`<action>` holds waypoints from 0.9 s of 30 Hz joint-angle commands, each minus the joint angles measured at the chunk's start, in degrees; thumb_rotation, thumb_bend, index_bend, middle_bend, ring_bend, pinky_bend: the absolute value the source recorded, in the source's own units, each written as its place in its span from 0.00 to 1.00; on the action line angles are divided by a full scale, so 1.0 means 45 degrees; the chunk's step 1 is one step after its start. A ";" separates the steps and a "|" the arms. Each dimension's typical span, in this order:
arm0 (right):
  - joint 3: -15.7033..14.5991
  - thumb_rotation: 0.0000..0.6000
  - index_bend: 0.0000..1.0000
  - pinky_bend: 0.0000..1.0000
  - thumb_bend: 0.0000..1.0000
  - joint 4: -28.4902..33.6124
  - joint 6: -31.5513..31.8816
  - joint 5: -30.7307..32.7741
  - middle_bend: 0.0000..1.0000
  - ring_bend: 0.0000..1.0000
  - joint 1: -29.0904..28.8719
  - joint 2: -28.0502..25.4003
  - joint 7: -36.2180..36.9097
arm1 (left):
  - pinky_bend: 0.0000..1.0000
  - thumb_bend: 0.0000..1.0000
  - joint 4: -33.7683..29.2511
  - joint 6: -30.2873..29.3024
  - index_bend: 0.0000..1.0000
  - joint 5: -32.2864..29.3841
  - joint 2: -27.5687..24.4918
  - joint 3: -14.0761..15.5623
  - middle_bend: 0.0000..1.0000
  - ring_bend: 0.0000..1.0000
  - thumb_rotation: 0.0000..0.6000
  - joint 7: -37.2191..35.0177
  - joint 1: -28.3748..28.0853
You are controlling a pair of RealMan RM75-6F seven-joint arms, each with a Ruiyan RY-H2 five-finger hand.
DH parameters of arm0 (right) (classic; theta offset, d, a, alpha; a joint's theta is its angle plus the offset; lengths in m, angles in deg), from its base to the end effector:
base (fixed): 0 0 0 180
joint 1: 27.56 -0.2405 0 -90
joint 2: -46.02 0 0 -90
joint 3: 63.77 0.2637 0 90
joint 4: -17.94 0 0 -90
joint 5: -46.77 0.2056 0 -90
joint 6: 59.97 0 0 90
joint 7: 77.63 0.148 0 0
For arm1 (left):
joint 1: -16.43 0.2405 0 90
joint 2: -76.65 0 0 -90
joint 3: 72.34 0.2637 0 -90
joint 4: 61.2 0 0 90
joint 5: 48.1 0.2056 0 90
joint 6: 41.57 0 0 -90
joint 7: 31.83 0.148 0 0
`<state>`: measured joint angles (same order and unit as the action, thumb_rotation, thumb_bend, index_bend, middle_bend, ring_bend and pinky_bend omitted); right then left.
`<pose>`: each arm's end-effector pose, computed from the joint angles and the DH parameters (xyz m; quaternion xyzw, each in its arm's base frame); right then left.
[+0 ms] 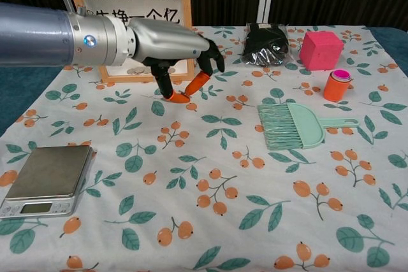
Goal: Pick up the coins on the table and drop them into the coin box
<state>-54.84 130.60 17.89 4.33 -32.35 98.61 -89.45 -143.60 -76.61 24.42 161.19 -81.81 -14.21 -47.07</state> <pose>-0.3492 -0.1665 0.2135 0.3821 -0.5665 0.2182 0.6968 -0.0417 0.3810 -0.0293 -0.8917 -0.1846 -0.3075 0.2763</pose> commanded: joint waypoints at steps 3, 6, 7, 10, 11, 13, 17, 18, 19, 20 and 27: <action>0.0000 1.00 0.26 0.00 0.39 0.0005 0.0003 0.0007 0.11 0.08 -0.0002 0.0005 0.0002 | 0.00 0.71 -0.0495 -0.0302 0.66 -0.0263 -0.0338 -0.0753 0.15 0.00 1.00 -0.0026 -0.0477; -0.0004 1.00 0.26 0.00 0.39 0.0007 0.0033 0.0004 0.11 0.08 0.0003 0.0016 -0.0008 | 0.00 0.71 -0.0583 -0.0119 0.66 -0.0808 -0.0552 -0.1286 0.15 0.00 1.00 -0.0083 -0.0898; -0.0003 1.00 0.26 0.00 0.39 0.0005 0.0044 0.0010 0.11 0.08 0.0003 0.0018 -0.0015 | 0.00 0.72 -0.0616 -0.0035 0.66 -0.1033 -0.0680 -0.1494 0.15 0.00 1.00 -0.0080 -0.1082; -0.0006 1.00 0.26 0.00 0.39 0.0007 0.0054 0.0036 0.11 0.08 0.0002 0.0020 -0.0041 | 0.00 0.72 -0.0643 0.0060 0.66 -0.1576 -0.1015 -0.1904 0.15 0.00 1.00 0.0023 -0.1453; -0.0005 1.00 0.26 0.00 0.39 0.0011 0.0056 0.0042 0.11 0.08 0.0002 0.0020 -0.0043 | 0.00 0.72 -0.0664 0.0144 0.66 -0.1832 -0.1157 -0.2032 0.15 0.00 1.00 0.0023 -0.1572; -0.0003 1.00 0.26 0.00 0.39 0.0023 0.0069 0.0049 0.11 0.08 0.0006 0.0021 -0.0042 | 0.00 0.72 -0.0699 0.0383 0.65 -0.2407 -0.1507 -0.2258 0.15 0.00 1.00 0.0031 -0.1832; -0.0003 1.00 0.26 0.00 0.39 0.0031 0.0101 0.0067 0.11 0.08 0.0014 0.0022 -0.0055 | 0.00 0.72 -0.0463 0.0912 0.65 -0.3933 -0.2383 -0.2509 0.15 0.00 1.00 0.0334 -0.2490; -0.0002 1.00 0.26 0.00 0.39 0.0039 0.0101 0.0077 0.11 0.08 0.0012 0.0024 -0.0064 | 0.00 0.72 -0.0432 0.1073 0.65 -0.4452 -0.2643 -0.2504 0.14 0.00 1.00 0.0370 -0.2670; -0.0002 1.00 0.26 0.00 0.39 0.0042 0.0102 0.0088 0.11 0.08 0.0011 0.0024 -0.0071 | 0.00 0.71 -0.0367 0.1136 0.64 -0.4812 -0.2811 -0.2467 0.14 0.00 1.00 0.0429 -0.2802; -0.0002 1.00 0.26 0.00 0.39 0.0047 0.0107 0.0094 0.11 0.08 0.0011 0.0027 -0.0076 | 0.00 0.71 -0.0265 0.1174 0.64 -0.5243 -0.3009 -0.2372 0.14 0.00 1.00 0.0546 -0.2974; 0.0010 1.00 0.26 0.00 0.39 0.0052 0.0159 0.0130 0.11 0.08 0.0021 0.0044 -0.0088 | 0.00 0.71 0.0547 0.1426 0.63 -0.7299 -0.3617 -0.1535 0.14 0.00 1.00 0.0634 -0.3517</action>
<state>-54.80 130.83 18.59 4.90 -32.26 98.81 -89.84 -142.86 -71.19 -5.75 146.23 -90.36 -11.51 -61.68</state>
